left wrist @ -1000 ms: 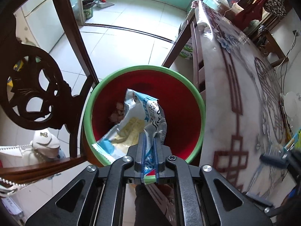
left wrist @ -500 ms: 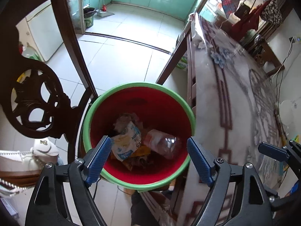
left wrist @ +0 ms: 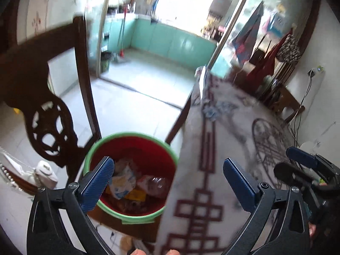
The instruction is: Collect trash
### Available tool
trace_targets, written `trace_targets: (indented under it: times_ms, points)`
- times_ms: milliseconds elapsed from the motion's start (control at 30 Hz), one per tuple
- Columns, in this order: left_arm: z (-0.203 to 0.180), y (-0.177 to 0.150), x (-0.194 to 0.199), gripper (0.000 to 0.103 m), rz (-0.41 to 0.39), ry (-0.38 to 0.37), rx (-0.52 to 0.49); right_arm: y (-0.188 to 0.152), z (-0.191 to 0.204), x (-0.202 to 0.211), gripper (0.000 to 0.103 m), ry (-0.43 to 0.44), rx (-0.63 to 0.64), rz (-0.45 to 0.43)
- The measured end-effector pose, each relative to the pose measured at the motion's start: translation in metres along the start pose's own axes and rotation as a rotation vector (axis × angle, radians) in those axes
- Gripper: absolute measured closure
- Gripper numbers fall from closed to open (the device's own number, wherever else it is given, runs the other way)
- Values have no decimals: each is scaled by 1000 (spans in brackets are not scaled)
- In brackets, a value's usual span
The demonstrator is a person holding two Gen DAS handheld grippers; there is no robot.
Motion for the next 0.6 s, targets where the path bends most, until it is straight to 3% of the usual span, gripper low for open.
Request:
trace_targets:
  times_ms: [100, 300, 467, 600]
  points:
    - [-28, 0, 24, 0, -82, 28, -35, 0, -17, 29, 18, 24, -37, -65]
    - [-81, -1, 61, 0, -211, -7, -26, -7, -57, 78, 18, 6, -72, -133]
    - [-106, -5, 78, 0, -274, 81, -35, -12, -88, 113, 17, -15, -97, -171]
    - [-124, -11, 76, 0, -237, 116, -40, -16, -115, 136, 17, -51, -118, -204]
Point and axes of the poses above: each gripper's, at about its wrist camera, not at the fingertips, and x roughly against the way its jaws point, z to its left, y to its top, the point moved 7 cm from there along -x, roughly the way its jaws point, and after that the axes turned 1 degree about -y, right-handed, at the moved point
